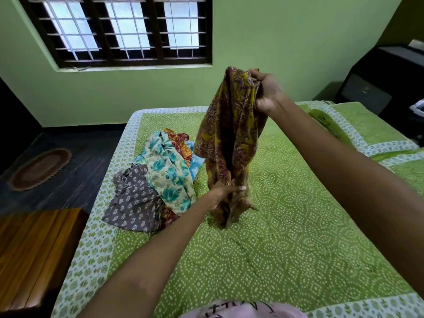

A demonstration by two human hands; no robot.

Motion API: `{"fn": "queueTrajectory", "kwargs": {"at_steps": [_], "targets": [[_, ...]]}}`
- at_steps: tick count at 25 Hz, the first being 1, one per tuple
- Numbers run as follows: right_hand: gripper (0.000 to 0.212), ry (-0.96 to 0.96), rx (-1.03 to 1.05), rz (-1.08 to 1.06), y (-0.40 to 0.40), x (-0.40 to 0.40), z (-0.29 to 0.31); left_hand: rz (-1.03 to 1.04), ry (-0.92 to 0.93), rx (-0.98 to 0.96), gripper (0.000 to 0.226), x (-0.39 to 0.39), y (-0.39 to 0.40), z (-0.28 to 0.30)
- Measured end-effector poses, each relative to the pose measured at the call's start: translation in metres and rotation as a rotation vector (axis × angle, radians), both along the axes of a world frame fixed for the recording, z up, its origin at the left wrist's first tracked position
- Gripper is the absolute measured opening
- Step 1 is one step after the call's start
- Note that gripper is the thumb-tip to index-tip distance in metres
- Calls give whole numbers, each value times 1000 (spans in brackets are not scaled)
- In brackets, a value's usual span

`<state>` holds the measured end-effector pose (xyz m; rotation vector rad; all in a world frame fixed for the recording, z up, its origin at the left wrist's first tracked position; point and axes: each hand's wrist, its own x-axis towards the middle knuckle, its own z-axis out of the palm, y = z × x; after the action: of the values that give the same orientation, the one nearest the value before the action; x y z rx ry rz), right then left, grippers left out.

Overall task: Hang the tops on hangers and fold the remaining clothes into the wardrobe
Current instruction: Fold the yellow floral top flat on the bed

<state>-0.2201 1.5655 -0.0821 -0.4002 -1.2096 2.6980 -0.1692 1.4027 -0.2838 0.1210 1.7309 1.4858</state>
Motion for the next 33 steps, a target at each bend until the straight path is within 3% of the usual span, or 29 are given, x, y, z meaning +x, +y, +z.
{"fn": "queueTrajectory", "kwargs": {"at_steps": [2, 4, 7, 9, 11, 12, 14, 15, 17, 20, 22, 23, 25, 26, 28, 29, 30, 33], "targets": [[23, -15, 2, -3, 9, 8, 2, 213, 97, 43, 45, -10, -2, -1], [19, -103, 150, 16, 31, 14, -5, 340, 79, 73, 39, -32, -11, -1], [31, -451, 652, 190, 63, 29, -35, 453, -17, 152, 77, -64, -26, 8], [32, -585, 738, 366, 72, 41, -53, 437, -3, 151, 71, -80, -30, 29], [32, -512, 592, 338, 72, 52, -61, 418, 35, 195, 35, -91, -33, 61], [35, -381, 403, 237, 72, 55, -62, 406, 25, 292, 27, -91, -34, 79], [51, -54, -6, -8, 72, 63, -73, 440, 3, 522, 41, -98, -42, 97], [60, -16, -112, -84, 67, 68, -89, 420, -1, 556, 48, -101, -45, 98], [72, -152, -88, -49, 48, 81, -121, 313, 48, 413, 47, -102, -53, 85], [84, -292, 97, 133, 45, 81, -140, 288, 50, 223, 82, -114, -61, 53], [99, -233, 21, 212, 64, 79, -136, 401, 12, 316, 44, -128, -73, 52], [95, -135, -73, 203, 72, 78, -136, 420, -13, 376, 34, -133, -77, 55], [68, -37, -213, 263, 77, 75, -141, 418, -17, 325, 54, -136, -83, 57], [48, -102, -106, 289, 71, 76, -142, 370, 51, 234, 53, -132, -83, 56], [17, -329, 362, 372, 64, 79, -142, 376, 132, 102, 18, -132, -88, 53], [27, -393, 502, 404, 67, 82, -137, 403, 153, 96, 10, -134, -92, 56], [36, -429, 516, 330, 74, 79, -130, 430, 139, 174, 10, -136, -96, 62], [24, -243, 143, 29, 86, 74, -98, 458, 106, 426, 9, -152, -110, 73]]}}
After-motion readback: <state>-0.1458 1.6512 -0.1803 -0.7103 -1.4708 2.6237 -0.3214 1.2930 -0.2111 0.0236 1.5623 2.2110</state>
